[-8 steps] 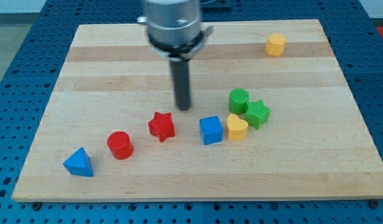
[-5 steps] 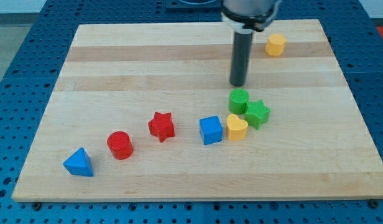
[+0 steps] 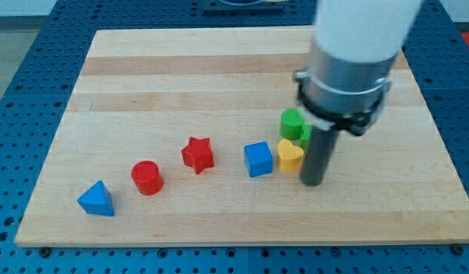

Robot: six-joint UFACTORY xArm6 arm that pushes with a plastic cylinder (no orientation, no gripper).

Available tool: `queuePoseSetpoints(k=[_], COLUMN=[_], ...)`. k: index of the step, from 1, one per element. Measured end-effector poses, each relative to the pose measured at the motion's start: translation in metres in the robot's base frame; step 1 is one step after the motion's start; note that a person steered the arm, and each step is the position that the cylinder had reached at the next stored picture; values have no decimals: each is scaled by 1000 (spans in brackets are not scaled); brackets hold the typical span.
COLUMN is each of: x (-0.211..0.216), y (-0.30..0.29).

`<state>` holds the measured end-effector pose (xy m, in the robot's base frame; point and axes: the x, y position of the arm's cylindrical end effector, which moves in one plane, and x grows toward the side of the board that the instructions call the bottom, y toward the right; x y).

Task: Push the blue cube to the center

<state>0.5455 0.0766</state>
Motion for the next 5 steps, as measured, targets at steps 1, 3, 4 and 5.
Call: queuePoseSetpoints(k=[1,3,4,5], x=[6,-30,-30,-40], y=[-18,-43,-60,-62])
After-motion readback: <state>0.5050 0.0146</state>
